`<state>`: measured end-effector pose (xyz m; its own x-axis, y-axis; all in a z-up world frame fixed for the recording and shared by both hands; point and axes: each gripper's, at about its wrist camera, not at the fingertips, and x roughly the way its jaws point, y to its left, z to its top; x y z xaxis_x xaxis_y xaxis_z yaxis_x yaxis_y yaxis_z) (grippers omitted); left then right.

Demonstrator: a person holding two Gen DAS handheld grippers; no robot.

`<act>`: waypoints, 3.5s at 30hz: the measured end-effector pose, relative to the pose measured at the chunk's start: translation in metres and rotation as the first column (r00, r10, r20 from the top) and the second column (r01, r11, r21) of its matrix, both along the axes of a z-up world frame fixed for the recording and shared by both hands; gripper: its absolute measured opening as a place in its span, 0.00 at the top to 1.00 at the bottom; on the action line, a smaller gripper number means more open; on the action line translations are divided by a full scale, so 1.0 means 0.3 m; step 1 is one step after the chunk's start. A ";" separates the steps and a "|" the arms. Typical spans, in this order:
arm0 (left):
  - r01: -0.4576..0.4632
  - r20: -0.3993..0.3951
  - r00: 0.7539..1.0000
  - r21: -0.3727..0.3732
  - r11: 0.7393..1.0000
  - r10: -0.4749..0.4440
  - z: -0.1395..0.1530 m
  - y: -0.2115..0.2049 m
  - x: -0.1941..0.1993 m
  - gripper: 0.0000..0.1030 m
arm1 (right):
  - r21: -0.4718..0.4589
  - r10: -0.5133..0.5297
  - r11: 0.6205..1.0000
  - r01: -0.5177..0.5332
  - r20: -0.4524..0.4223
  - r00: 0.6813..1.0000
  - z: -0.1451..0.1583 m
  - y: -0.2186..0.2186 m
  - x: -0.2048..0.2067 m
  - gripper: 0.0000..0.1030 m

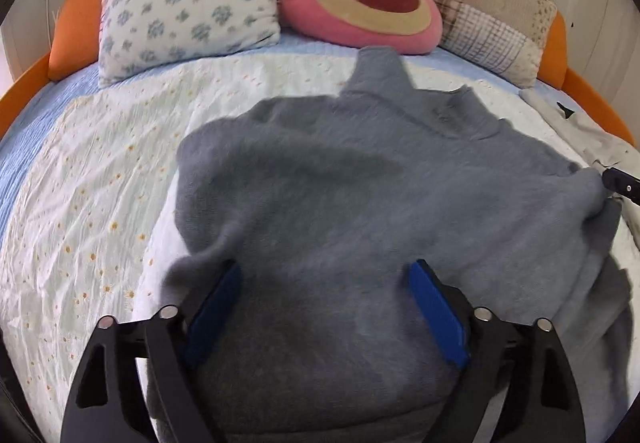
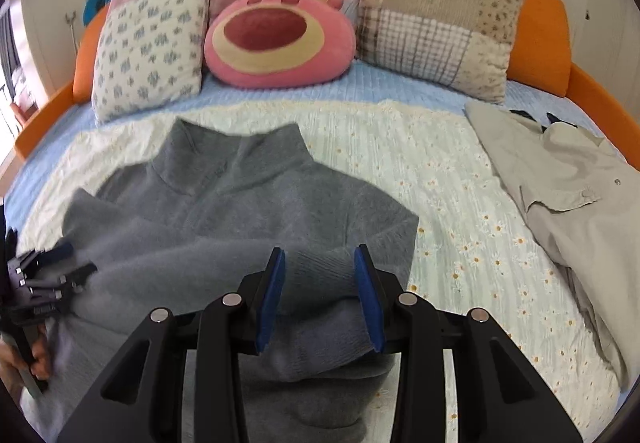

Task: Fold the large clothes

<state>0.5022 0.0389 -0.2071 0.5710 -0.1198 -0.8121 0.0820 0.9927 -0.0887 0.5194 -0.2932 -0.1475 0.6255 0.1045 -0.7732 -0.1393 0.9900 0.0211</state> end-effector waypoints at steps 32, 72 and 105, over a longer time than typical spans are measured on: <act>0.011 0.082 0.997 -0.005 1.000 -0.010 -0.030 0.007 -0.014 0.12 | 0.007 -0.051 0.999 0.051 0.179 0.983 0.114 -0.081 -0.248 0.97; 0.013 0.096 0.995 0.000 1.000 -0.013 -0.031 0.005 -0.020 0.11 | 0.160 0.009 0.987 -0.022 0.083 0.997 -0.011 -0.075 -0.314 0.86; -0.068 0.084 0.994 0.020 0.997 0.066 -0.027 0.050 -0.050 0.29 | 0.123 -0.090 0.989 0.085 0.036 0.995 -0.208 -0.037 -0.098 0.78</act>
